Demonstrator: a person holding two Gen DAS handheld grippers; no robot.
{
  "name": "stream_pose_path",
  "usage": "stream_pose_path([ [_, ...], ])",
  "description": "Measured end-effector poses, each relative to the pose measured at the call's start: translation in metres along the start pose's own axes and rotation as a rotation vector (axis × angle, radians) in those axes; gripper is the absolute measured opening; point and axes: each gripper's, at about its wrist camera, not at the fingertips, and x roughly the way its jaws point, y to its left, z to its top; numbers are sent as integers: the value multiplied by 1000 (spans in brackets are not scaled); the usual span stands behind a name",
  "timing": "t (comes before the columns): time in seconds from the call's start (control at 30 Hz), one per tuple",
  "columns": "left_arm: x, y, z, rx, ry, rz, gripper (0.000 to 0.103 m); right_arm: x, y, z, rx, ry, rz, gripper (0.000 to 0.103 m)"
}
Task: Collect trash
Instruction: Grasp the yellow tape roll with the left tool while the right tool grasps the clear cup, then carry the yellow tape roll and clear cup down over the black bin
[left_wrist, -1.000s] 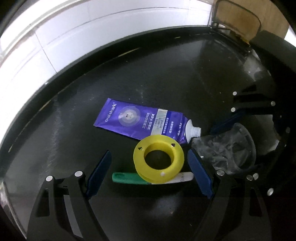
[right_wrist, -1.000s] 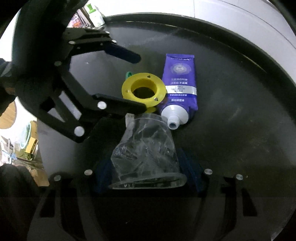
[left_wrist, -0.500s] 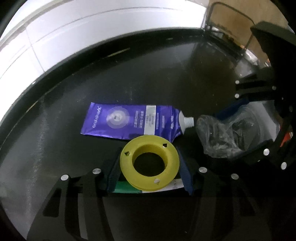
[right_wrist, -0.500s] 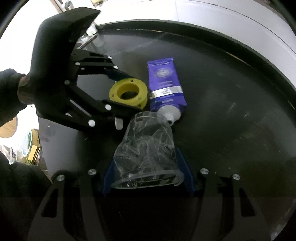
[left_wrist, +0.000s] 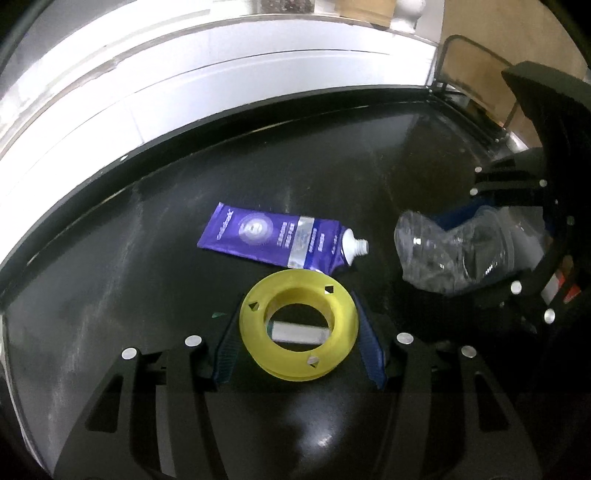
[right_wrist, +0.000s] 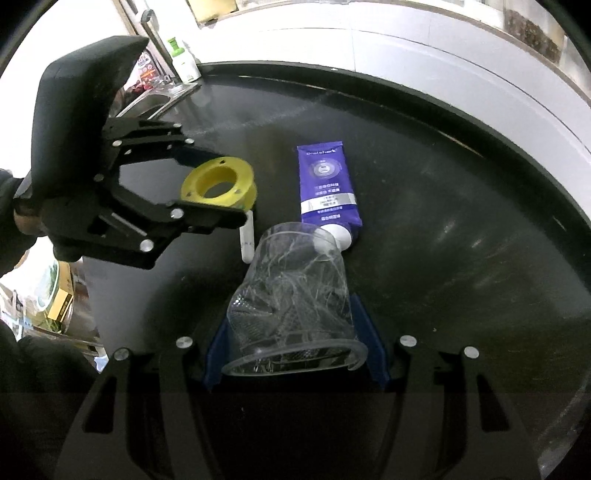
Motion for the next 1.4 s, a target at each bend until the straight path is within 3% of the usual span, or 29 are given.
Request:
stream_pose_path([
  [0.37,-39,-8,-32,-120,-20,96,55,-21,20,6,-74,-29,-3,60],
  [0.63,-103,4,-98,-340,-22,266,55,-16,82,33,-201,-38,56,60],
  [0.83,-159,15,-169,-568,-2,425,55,-2,156,59,-322,-33,148,60],
  [1.1,-230,22,-271,-844,14,602,55,23,284,77,-535,-1,284,60],
  [1.4,-285,16,-379,-1084,35,728,55,48,430,67,-754,56,430,60],
])
